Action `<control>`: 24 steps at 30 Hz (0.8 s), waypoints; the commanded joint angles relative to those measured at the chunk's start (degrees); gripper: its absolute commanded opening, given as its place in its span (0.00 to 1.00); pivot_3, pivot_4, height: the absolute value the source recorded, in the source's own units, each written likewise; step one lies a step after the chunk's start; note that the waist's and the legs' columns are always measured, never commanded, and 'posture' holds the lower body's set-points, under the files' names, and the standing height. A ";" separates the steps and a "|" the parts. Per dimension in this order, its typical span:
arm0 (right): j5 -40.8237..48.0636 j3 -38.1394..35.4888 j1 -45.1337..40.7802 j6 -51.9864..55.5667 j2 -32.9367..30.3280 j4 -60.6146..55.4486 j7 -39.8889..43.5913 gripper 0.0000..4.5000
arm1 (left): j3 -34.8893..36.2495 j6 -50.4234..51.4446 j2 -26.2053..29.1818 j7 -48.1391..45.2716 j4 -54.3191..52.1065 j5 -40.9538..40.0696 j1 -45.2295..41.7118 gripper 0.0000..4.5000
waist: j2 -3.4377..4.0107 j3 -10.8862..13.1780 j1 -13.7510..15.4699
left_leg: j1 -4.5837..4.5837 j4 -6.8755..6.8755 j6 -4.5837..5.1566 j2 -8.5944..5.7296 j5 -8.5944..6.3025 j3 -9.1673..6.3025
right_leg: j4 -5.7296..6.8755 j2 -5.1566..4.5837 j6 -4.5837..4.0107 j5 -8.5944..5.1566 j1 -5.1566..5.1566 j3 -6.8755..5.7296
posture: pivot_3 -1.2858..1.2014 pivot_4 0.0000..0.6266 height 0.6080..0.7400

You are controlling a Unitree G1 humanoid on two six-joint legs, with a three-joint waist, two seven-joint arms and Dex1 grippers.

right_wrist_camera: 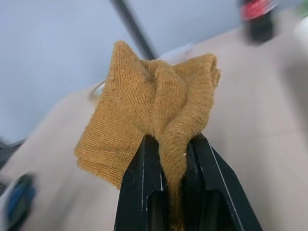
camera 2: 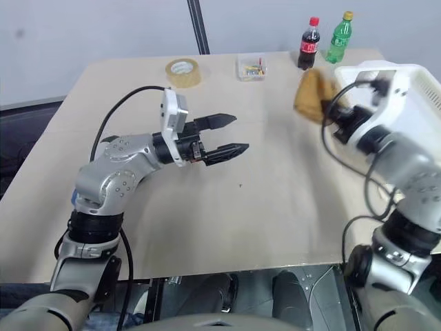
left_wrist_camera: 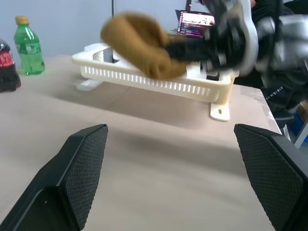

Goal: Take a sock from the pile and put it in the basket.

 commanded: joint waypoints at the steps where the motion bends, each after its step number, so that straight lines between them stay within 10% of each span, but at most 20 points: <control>1: -2.57 -4.22 -3.26 1.57 -8.28 7.50 -1.62 0.01 | 1.59 -0.65 0.07 -1.23 -1.32 -1.97 -1.01 1.00 | 0.02 0.02 0.14 | -0.02 0.00 0.00 0.00 0.00 0.01 | 0.00 -0.01 0.00 0.00 -0.01 0.01 | 0.52 0.24 1.00; 11: -16.28 0.70 1.03 -6.23 -21.90 28.06 2.76 0.01 | 2.90 -2.23 -0.72 -0.99 -2.12 -3.56 -3.00 1.00 | 0.01 0.04 0.13 | -0.01 0.01 0.03 0.01 0.01 0.29 | 0.02 -0.02 0.01 0.00 -0.01 0.20 | 0.52 0.24 1.00; 14: -17.99 2.43 2.11 -6.68 -21.74 26.29 3.12 0.41 | 3.46 -2.33 -0.66 -0.47 -2.54 -3.64 -2.96 1.00 | 0.03 0.05 -0.35 | 0.00 0.01 0.03 0.04 0.00 0.37 | 0.04 0.00 0.01 0.00 -0.02 0.29 | 0.52 0.24 1.00; 21: -22.69 6.42 5.25 -11.21 -21.93 23.39 5.00 0.97 | 3.54 -0.91 -0.63 0.46 -4.43 -4.78 -2.29 1.00 | 0.03 0.05 -0.18 | -0.01 0.06 0.04 0.03 0.00 0.34 | 0.03 0.01 0.02 0.01 -0.02 0.27 | 0.52 0.24 1.00; 24: -24.88 9.02 6.03 -12.55 -23.08 22.33 6.52 0.98 | 3.11 -1.35 -0.43 0.43 -4.09 -4.37 -2.32 1.00 | 0.04 0.05 -0.22 | -0.01 0.06 0.04 0.03 0.00 0.35 | 0.03 0.00 0.02 0.01 -0.02 0.28 | 0.52 0.24 1.00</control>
